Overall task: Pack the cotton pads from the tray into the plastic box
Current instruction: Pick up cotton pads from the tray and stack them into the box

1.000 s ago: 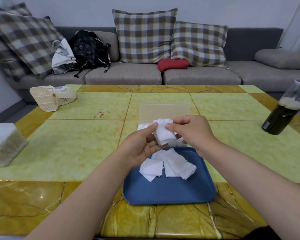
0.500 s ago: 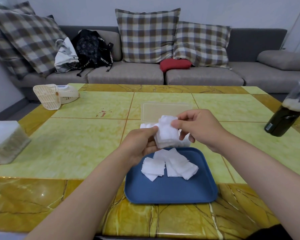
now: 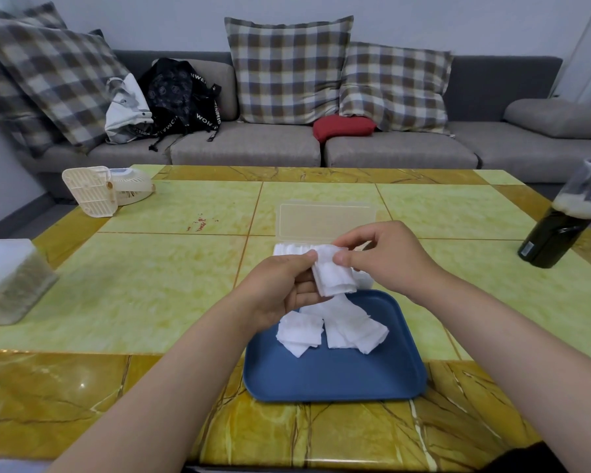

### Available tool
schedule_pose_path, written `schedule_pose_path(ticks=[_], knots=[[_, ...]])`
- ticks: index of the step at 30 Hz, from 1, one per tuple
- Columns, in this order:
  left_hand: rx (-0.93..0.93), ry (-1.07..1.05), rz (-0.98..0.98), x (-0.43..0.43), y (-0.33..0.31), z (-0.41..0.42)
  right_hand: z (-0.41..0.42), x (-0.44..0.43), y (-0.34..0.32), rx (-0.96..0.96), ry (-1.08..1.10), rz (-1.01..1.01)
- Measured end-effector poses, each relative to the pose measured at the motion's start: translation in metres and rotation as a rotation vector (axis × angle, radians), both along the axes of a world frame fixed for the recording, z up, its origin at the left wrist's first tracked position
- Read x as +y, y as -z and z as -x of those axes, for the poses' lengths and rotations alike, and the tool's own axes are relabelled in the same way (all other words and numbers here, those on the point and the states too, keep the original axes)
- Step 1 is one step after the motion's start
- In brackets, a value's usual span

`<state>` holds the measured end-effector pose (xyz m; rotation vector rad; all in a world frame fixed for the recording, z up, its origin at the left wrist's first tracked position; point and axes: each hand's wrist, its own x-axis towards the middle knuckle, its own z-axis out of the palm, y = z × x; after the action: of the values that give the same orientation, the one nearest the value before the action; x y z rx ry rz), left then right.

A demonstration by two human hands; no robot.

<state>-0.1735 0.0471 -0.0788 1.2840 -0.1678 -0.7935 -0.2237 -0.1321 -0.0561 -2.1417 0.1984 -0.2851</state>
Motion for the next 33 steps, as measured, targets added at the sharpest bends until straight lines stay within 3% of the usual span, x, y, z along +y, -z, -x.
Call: schedule_pose_path(ticks=[3,6,9,14,21,25,27,30,33], knots=[[0.102,-0.051,0.053,-0.001,0.0,0.0,-0.001,-0.001,0.001,-0.069,0.019,0.058],[0.108,-0.123,0.022,0.0,0.002,-0.003,0.0,-0.003,-0.009,-0.155,-0.026,-0.1],[0.014,-0.124,-0.094,0.002,0.005,-0.006,0.006,-0.009,-0.021,-0.082,-0.143,-0.191],[-0.072,0.012,-0.116,-0.001,0.002,-0.001,0.005,-0.006,-0.014,0.096,-0.209,-0.036],[0.002,0.033,-0.042,-0.002,-0.002,0.001,-0.003,-0.005,-0.004,0.058,-0.171,0.1],[-0.091,0.018,-0.101,-0.004,0.001,0.0,-0.004,-0.003,-0.001,0.024,-0.078,0.242],[-0.073,-0.025,-0.099,-0.007,0.003,-0.002,-0.005,-0.005,-0.001,0.118,-0.029,0.164],[-0.081,-0.066,-0.056,-0.015,-0.001,-0.007,-0.004,-0.014,-0.004,0.315,-0.046,-0.145],[-0.154,-0.098,-0.085,-0.029,-0.009,-0.013,-0.007,-0.025,-0.01,0.273,-0.054,-0.294]])
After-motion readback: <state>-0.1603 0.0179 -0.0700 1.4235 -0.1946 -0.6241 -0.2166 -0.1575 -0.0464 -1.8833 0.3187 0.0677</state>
